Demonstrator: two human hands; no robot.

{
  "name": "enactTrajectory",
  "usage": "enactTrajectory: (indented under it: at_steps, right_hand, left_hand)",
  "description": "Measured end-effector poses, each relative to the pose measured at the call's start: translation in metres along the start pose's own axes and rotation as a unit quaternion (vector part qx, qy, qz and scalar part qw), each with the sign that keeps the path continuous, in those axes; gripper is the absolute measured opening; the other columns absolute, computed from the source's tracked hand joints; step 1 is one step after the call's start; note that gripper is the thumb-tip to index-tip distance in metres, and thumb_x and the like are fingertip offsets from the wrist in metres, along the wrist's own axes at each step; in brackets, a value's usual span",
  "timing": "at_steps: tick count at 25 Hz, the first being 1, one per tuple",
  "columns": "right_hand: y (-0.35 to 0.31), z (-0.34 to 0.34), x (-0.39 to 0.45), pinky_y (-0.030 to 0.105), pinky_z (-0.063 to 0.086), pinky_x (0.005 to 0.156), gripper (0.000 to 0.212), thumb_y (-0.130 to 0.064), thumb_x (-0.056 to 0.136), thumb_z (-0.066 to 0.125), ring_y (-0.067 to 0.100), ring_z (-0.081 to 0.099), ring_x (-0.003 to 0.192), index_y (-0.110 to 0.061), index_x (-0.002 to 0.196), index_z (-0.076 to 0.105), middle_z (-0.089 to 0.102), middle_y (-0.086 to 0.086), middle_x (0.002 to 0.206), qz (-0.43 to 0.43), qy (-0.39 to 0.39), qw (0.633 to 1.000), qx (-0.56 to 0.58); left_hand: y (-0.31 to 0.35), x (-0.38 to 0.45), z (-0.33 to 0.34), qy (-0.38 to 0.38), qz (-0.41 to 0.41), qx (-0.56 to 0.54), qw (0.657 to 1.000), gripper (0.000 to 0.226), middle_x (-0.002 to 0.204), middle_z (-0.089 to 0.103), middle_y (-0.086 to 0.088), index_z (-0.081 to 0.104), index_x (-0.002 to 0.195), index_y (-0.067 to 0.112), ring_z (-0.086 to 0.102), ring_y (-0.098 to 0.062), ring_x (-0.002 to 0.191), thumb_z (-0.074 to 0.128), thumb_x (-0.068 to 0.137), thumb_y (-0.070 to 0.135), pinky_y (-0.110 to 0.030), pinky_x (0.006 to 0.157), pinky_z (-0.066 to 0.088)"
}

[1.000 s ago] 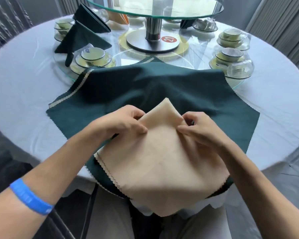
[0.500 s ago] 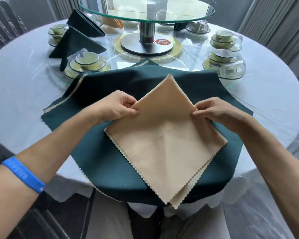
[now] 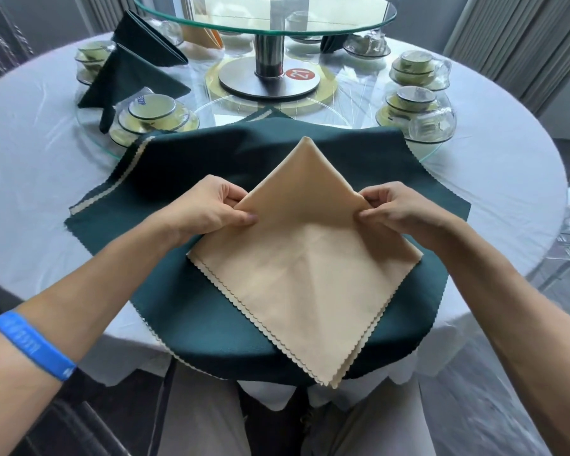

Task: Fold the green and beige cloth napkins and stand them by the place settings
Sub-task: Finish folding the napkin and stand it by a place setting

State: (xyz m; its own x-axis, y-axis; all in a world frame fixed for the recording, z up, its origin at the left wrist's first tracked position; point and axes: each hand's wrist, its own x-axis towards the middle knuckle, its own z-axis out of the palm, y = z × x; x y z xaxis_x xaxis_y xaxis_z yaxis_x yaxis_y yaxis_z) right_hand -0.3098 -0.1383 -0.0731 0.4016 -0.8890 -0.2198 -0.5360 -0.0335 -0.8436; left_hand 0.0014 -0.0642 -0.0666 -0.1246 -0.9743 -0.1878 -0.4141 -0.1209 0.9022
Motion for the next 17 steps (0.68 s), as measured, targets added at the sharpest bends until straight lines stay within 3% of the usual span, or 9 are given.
enactTrajectory:
  at_steps: [4, 8, 10, 12, 14, 17]
  right_hand:
    - [-0.005, -0.002, -0.032, 0.035, 0.045, 0.077, 0.017, 0.003, 0.088, 0.063, 0.021, 0.06, 0.08, -0.003, 0.1, 0.073, 0.069, 0.013, 0.089, -0.074, 0.012, 0.994, 0.084]
    - [0.004, 0.001, -0.082, 0.023, 0.049, 0.087, 0.018, 0.001, 0.084, 0.063, 0.014, 0.067, 0.096, 0.002, 0.099, 0.074, 0.074, 0.007, 0.102, -0.148, -0.005, 0.982, 0.119]
    - [0.021, 0.005, -0.099, 0.026, 0.044, 0.102, 0.019, 0.002, 0.085, 0.063, 0.013, 0.061, 0.117, -0.004, 0.097, 0.076, 0.073, 0.002, 0.111, -0.172, -0.034, 0.982, 0.065]
    - [0.04, 0.01, -0.104, 0.032, 0.03, 0.114, 0.024, -0.004, 0.087, 0.064, 0.01, 0.05, 0.131, -0.021, 0.099, 0.076, 0.071, -0.009, 0.117, -0.196, -0.042, 0.979, -0.038]
    - [0.054, 0.014, -0.1, 0.034, 0.023, 0.117, 0.03, -0.012, 0.087, 0.06, 0.005, 0.044, 0.134, -0.033, 0.105, 0.072, 0.067, -0.022, 0.119, -0.219, -0.012, 0.967, -0.128]
    - [0.06, 0.015, -0.093, 0.034, 0.024, 0.117, 0.039, -0.006, 0.087, 0.061, 0.001, 0.042, 0.135, -0.039, 0.107, 0.07, 0.058, -0.032, 0.127, -0.25, 0.022, 0.948, -0.198]
  left_hand:
    - [0.004, -0.016, 0.003, 0.027, 0.06, -0.025, 0.998, 0.017, 0.089, 0.077, -0.007, 0.077, 0.095, 0.013, 0.071, -0.016, 0.079, 0.075, 0.083, 0.001, -0.027, 0.073, 0.059]
    - [-0.007, -0.051, 0.0, 0.03, 0.218, 0.061, 0.974, 0.014, 0.088, 0.078, 0.005, 0.077, 0.09, 0.01, 0.072, -0.006, 0.079, 0.082, 0.077, 0.015, -0.018, 0.077, 0.055]
    - [-0.022, -0.067, 0.0, 0.03, 0.279, 0.142, 0.949, 0.012, 0.09, 0.077, 0.009, 0.079, 0.088, 0.014, 0.073, -0.007, 0.087, 0.077, 0.081, 0.024, -0.021, 0.085, 0.055]
    - [-0.041, -0.072, -0.002, 0.037, 0.317, 0.212, 0.923, 0.017, 0.099, 0.076, 0.009, 0.079, 0.088, 0.015, 0.071, -0.008, 0.099, 0.066, 0.083, 0.025, -0.027, 0.091, 0.054]
    - [-0.058, -0.069, -0.004, 0.051, 0.326, 0.252, 0.91, 0.023, 0.11, 0.073, 0.005, 0.079, 0.092, 0.013, 0.067, -0.01, 0.106, 0.061, 0.083, 0.024, -0.033, 0.093, 0.052]
    - [-0.068, -0.069, -0.006, 0.064, 0.308, 0.256, 0.914, 0.025, 0.114, 0.071, 0.004, 0.079, 0.093, 0.014, 0.066, -0.009, 0.105, 0.06, 0.083, 0.027, -0.034, 0.091, 0.051]
